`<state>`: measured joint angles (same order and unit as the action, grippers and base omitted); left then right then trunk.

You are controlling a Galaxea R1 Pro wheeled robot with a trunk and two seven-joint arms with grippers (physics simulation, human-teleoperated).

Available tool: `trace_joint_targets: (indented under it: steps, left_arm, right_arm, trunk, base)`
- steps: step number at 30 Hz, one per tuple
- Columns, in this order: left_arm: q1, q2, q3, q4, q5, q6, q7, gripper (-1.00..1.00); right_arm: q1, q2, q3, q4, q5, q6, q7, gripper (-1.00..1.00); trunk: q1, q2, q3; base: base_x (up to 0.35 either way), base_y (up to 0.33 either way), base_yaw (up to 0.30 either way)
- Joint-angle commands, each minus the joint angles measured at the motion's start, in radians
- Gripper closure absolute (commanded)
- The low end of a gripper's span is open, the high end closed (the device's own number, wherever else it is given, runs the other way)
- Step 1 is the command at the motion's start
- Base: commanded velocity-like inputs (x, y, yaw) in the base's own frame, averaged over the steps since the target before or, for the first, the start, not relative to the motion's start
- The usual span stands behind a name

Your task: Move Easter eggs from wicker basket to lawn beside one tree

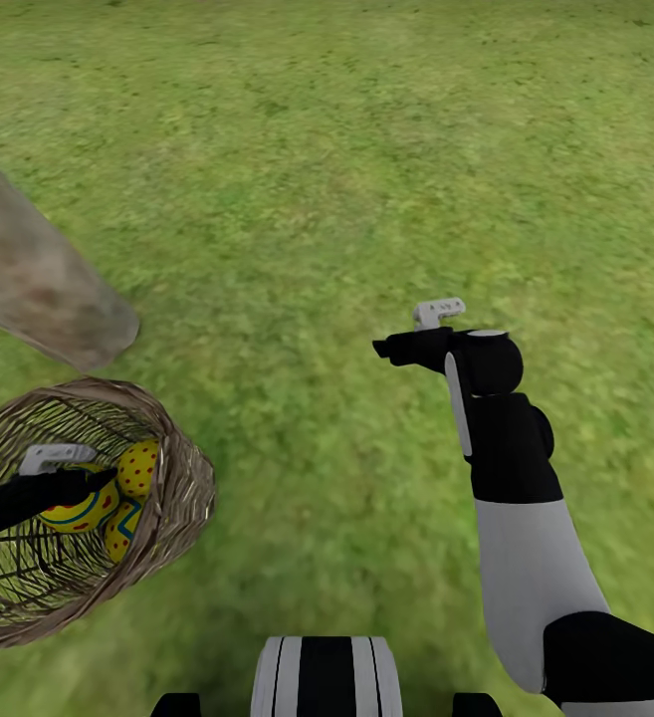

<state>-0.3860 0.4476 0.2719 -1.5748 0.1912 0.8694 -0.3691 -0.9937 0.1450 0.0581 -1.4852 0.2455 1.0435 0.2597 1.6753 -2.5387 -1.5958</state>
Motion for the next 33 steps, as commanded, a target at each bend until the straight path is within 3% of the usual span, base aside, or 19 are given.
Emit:
trace_joint_targets:
  steps: [1, 22, 28, 33]
  left_arm:
    - [-0.001, 0.000, 0.001, 0.000, 0.004, 0.007, -0.003, -1.00]
    - [-0.002, 0.000, 0.011, 0.002, 0.001, 0.002, 0.011, -1.00]
    - [-0.002, 0.000, 0.015, 0.007, 0.001, 0.002, 0.084, -1.00]
    - [-0.003, 0.000, 0.015, 0.009, 0.000, 0.005, 0.102, -1.00]
  right_arm:
    - [0.000, 0.000, 0.000, 0.000, 0.011, 0.004, 0.009, -1.00]
    - [-0.002, 0.001, 0.002, 0.006, 0.012, 0.004, 0.005, -1.00]
    - [-0.003, 0.004, 0.004, 0.010, 0.012, 0.004, -0.030, -1.00]
    - [-0.003, 0.006, 0.005, 0.011, 0.012, 0.004, -0.038, -1.00]
  trunk:
    - [0.000, 0.000, -0.001]
    - [0.000, 0.000, -0.001]
    - [0.000, 0.000, -0.001]
    - [0.000, 0.000, -0.001]
  base:
    - [0.000, 0.000, 0.000]
    - [0.000, 0.000, 0.000]
    - [0.000, 0.000, 0.000]
    - [0.000, 0.000, 0.000]
